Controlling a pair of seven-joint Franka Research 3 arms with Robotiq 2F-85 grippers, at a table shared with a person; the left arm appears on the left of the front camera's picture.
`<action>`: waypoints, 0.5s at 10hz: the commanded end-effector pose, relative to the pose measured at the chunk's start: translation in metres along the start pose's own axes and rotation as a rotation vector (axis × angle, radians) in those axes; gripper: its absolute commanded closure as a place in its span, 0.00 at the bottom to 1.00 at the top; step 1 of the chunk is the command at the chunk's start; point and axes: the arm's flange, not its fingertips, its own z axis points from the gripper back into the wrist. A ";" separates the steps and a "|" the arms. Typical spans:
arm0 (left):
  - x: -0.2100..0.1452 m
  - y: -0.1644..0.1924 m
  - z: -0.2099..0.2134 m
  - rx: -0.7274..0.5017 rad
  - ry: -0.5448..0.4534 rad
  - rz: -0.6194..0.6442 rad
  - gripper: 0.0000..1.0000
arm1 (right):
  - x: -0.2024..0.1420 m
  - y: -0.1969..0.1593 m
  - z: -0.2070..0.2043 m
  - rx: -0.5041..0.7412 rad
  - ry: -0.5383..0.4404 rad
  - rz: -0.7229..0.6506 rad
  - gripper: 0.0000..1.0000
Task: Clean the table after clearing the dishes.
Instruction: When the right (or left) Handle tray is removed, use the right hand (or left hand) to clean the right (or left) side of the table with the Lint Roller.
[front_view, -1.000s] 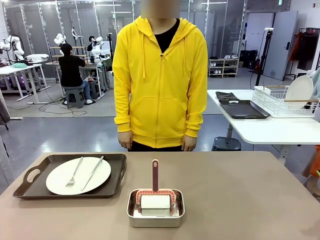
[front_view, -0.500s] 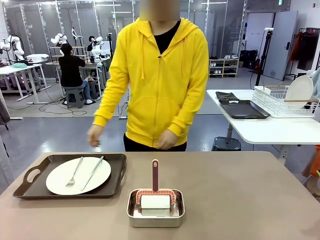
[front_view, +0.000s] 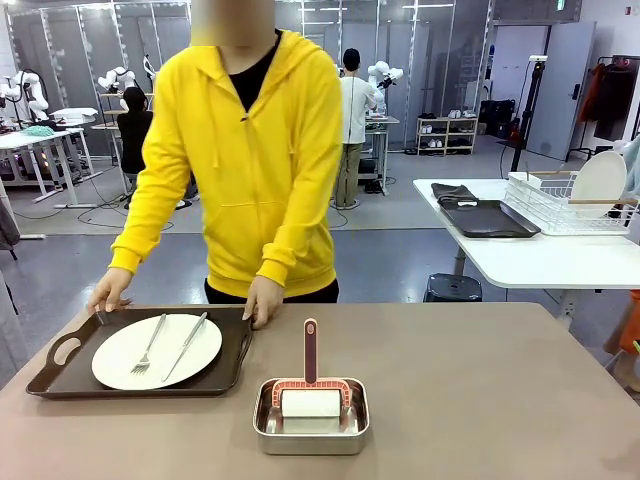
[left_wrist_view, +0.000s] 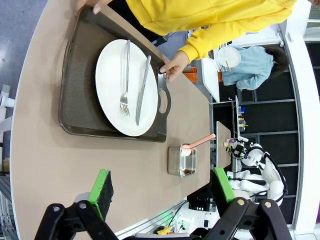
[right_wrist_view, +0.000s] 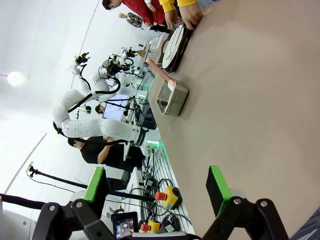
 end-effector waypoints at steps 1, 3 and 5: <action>-0.001 -0.002 0.003 -0.012 0.001 -0.005 0.00 | 0.001 0.001 0.000 0.000 0.001 0.002 0.00; -0.001 -0.002 0.003 -0.012 0.001 -0.005 0.00 | 0.001 0.001 0.000 0.000 0.001 0.002 0.00; -0.001 -0.002 0.003 -0.012 0.001 -0.005 0.00 | 0.001 0.001 0.000 0.000 0.001 0.002 0.00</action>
